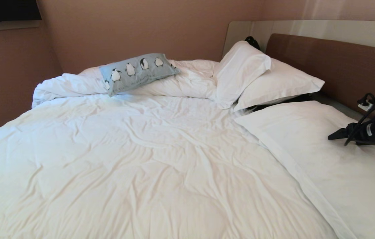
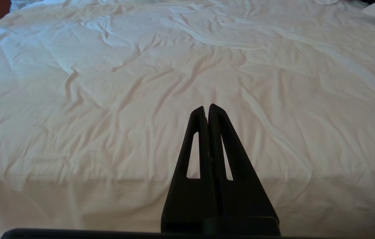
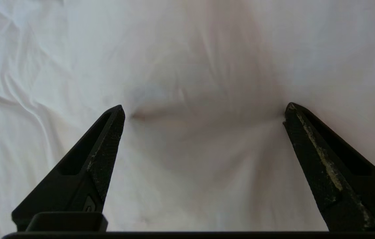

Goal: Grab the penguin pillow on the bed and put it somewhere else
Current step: Pick up the pillow

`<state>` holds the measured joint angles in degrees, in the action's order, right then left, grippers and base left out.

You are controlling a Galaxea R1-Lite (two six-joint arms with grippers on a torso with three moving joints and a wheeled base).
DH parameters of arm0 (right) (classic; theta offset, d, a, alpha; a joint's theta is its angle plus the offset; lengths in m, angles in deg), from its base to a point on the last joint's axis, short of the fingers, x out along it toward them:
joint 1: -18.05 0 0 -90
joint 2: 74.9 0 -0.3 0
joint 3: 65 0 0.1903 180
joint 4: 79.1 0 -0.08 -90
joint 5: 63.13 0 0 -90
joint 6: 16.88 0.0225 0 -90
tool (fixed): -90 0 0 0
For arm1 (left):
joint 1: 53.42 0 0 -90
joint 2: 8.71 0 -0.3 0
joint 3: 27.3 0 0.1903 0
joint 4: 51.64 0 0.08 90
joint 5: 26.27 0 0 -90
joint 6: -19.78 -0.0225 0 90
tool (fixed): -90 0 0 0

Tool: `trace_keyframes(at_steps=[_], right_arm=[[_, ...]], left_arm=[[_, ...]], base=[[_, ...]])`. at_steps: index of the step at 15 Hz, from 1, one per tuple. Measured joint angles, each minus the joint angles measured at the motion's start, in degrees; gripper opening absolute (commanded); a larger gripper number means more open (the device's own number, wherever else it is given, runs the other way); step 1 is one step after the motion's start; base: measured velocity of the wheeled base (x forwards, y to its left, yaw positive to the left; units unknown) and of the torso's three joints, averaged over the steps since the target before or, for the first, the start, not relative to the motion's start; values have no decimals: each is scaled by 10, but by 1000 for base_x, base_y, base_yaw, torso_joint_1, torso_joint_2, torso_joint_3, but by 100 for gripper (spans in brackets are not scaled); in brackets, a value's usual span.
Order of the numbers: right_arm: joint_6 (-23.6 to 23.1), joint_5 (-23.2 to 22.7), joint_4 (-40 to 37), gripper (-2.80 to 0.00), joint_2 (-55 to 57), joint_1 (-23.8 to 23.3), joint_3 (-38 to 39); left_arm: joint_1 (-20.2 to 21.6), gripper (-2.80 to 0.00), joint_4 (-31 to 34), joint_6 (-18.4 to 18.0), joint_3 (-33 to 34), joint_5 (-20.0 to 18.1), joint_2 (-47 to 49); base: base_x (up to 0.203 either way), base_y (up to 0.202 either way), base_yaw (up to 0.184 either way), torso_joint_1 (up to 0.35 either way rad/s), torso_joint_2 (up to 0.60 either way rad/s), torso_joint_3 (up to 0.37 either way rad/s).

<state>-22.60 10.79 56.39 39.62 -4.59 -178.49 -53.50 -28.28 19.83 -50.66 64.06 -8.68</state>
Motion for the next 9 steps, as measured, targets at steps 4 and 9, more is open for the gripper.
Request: trace_keyframes(at_steps=[4, 9], right_arm=[[-28, 9, -4, 0, -21, -5, 3], [-45, 10, 2, 0, -6, -4, 32]], left_arm=[[0, -280, 0, 0, 0, 0, 0], [0, -280, 0, 0, 0, 0, 0]], base=[[0, 0, 0, 0, 0, 0], [0, 0, 0, 0, 0, 0]])
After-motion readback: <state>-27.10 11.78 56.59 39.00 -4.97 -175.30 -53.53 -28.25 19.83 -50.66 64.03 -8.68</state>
